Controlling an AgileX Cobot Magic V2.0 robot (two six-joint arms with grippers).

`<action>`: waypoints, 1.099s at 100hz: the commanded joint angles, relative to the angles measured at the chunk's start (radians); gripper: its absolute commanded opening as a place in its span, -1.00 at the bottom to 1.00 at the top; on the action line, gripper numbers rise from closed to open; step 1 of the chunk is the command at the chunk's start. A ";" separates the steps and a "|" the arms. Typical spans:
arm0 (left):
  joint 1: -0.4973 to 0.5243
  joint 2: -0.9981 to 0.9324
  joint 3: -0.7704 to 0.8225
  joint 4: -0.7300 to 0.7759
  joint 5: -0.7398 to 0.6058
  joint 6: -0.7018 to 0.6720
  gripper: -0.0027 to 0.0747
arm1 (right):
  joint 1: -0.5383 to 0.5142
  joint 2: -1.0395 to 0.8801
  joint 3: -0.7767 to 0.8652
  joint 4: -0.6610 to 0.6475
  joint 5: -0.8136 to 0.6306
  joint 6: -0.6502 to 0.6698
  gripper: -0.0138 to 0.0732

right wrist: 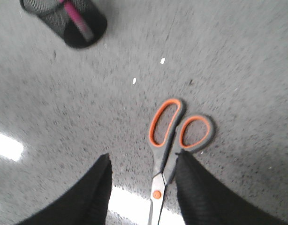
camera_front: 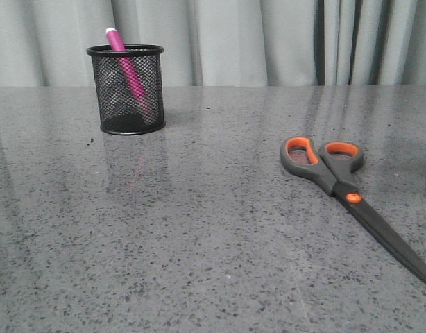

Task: Put pen and scissors into bin
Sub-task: 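Lower the right gripper onto the scissors handles and close it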

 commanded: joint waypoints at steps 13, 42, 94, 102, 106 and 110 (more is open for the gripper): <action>-0.004 -0.115 0.067 -0.028 -0.027 0.003 -0.15 | 0.223 0.147 -0.057 -0.324 0.073 0.298 0.08; -0.004 -0.177 0.116 -0.028 -0.025 0.003 -0.15 | 0.264 0.330 -0.057 -0.324 0.125 0.372 0.42; -0.004 -0.185 0.126 -0.028 -0.018 0.003 -0.14 | 0.308 0.510 -0.057 -0.324 0.127 0.376 -0.13; -0.004 -0.185 0.126 -0.028 -0.018 0.003 -0.15 | 0.318 0.533 -0.057 -0.365 0.137 0.376 -0.50; -0.004 -0.185 0.126 -0.028 -0.018 0.003 -0.15 | 0.323 0.540 -0.057 -0.392 0.140 0.376 -0.69; -0.004 -0.185 0.126 -0.028 -0.016 0.003 -0.14 | 0.328 0.548 -0.057 -0.421 0.146 0.376 -0.86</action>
